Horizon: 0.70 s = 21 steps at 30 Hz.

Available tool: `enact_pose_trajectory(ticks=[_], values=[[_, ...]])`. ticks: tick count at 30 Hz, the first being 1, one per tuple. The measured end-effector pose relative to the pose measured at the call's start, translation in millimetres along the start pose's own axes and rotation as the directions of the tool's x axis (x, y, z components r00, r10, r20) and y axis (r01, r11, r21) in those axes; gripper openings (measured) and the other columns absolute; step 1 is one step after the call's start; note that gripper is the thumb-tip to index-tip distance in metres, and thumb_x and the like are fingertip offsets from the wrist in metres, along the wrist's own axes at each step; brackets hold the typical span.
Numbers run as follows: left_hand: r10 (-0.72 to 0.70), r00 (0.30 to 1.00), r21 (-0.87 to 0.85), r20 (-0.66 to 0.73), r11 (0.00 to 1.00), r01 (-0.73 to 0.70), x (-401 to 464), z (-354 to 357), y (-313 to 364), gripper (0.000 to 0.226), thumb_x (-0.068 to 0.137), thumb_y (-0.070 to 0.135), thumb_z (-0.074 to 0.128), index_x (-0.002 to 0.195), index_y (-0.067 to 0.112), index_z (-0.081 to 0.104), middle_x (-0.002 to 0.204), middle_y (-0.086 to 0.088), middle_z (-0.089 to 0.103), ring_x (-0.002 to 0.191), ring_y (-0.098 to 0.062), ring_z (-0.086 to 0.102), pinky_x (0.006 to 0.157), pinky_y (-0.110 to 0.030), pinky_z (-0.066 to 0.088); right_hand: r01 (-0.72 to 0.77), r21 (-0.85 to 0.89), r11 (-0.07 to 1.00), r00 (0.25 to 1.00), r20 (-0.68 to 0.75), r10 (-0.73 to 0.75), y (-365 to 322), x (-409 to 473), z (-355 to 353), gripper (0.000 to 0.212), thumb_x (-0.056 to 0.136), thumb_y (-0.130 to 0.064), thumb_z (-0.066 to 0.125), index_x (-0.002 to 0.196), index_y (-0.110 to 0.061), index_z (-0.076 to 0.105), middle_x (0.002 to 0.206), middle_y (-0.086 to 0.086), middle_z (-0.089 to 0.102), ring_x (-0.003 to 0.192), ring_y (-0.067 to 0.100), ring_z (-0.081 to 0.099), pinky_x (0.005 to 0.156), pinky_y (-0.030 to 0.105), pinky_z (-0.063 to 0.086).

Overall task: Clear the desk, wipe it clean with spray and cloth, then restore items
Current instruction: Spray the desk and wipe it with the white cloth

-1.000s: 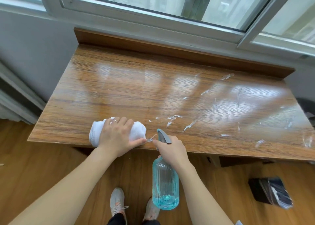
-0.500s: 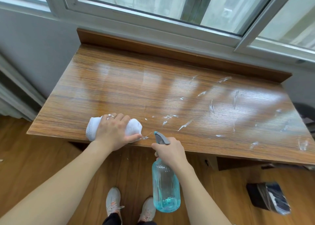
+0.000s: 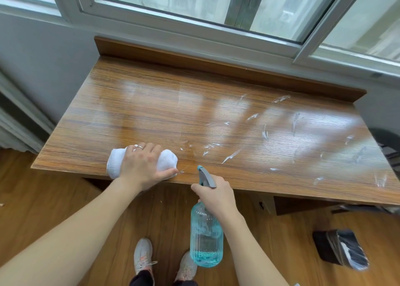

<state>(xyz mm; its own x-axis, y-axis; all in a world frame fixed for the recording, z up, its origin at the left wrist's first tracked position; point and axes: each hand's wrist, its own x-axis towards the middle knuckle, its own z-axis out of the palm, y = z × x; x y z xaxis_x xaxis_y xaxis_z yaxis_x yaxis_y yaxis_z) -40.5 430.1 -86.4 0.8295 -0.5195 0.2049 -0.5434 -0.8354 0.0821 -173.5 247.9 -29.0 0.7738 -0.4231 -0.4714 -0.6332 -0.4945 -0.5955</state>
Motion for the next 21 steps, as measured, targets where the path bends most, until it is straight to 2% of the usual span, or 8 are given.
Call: enact_pose_trajectory(ticks=[2, 5, 8, 12, 16, 21], values=[[0.013, 1.000, -0.002, 0.007, 1.000, -0.013, -3, 1, 11, 0.079, 0.068, 0.086, 0.040, 0.093, 0.015, 0.065, 0.088, -0.004, 0.065, 0.085, -0.030, 0.062, 0.078, -0.044, 0.042, 0.013, 0.000, 1.000, 1.000, -0.012, -0.013, -1, 2, -4, 0.020, 0.090, -0.044, 0.064, 0.081, -0.029, 0.055, 0.085, -0.001, 0.065, 0.080, 0.018, 0.070, 0.067, 0.031, 0.055], [0.041, 0.999, -0.004, -0.002, 0.999, -0.041, -5, 7, 36, 0.082, 0.069, 0.090, 0.039, 0.093, 0.016, 0.065, 0.088, -0.003, 0.065, 0.084, -0.029, 0.062, 0.080, -0.044, 0.042, 0.016, 0.022, 1.000, 1.000, -0.019, -0.016, -5, 7, -11, 0.019, 0.090, -0.042, 0.064, 0.080, -0.027, 0.057, 0.084, 0.001, 0.065, 0.081, 0.022, 0.070, 0.077, 0.043, 0.061], [0.034, 0.999, -0.011, -0.040, 0.999, -0.035, 2, 12, 54, 0.083, 0.068, 0.088, 0.040, 0.093, 0.014, 0.066, 0.086, -0.005, 0.064, 0.081, -0.029, 0.062, 0.078, -0.043, 0.042, 0.031, 0.025, 0.999, 0.999, -0.008, -0.031, -9, 12, -18, 0.018, 0.088, -0.041, 0.062, 0.079, -0.026, 0.059, 0.084, 0.001, 0.065, 0.081, 0.023, 0.070, 0.079, 0.047, 0.061], [0.050, 0.998, 0.013, -0.039, 0.999, -0.049, 32, 18, 56, 0.083, 0.068, 0.087, 0.039, 0.093, 0.012, 0.065, 0.087, -0.009, 0.065, 0.081, -0.030, 0.062, 0.075, -0.043, 0.043, 0.043, 0.032, 0.999, 0.999, -0.003, -0.043, -9, 19, -22, 0.017, 0.090, -0.040, 0.060, 0.078, -0.028, 0.058, 0.085, 0.000, 0.065, 0.082, 0.024, 0.071, 0.081, 0.048, 0.060], [0.057, 0.998, 0.033, 0.001, 0.998, -0.057, 81, 26, 54, 0.086, 0.069, 0.087, 0.030, 0.094, 0.011, 0.063, 0.094, -0.011, 0.066, 0.085, -0.031, 0.063, 0.080, -0.044, 0.042, 0.056, 0.033, 0.998, 0.998, -0.005, -0.056, -10, 23, -27, 0.019, 0.093, -0.038, 0.061, 0.078, -0.028, 0.055, 0.086, 0.001, 0.065, 0.082, 0.022, 0.070, 0.078, 0.042, 0.060], [0.034, 0.998, 0.054, 0.046, 0.998, -0.036, 123, 28, 51, 0.094, 0.067, 0.091, 0.020, 0.104, 0.013, 0.058, 0.107, -0.010, 0.066, 0.100, -0.030, 0.061, 0.086, -0.044, 0.039, 0.060, 0.017, 0.998, 0.998, -0.022, -0.059, -16, 31, -38, 0.022, 0.088, -0.034, 0.060, 0.077, -0.016, 0.057, 0.080, 0.007, 0.067, 0.080, 0.030, 0.068, 0.076, 0.046, 0.056]])
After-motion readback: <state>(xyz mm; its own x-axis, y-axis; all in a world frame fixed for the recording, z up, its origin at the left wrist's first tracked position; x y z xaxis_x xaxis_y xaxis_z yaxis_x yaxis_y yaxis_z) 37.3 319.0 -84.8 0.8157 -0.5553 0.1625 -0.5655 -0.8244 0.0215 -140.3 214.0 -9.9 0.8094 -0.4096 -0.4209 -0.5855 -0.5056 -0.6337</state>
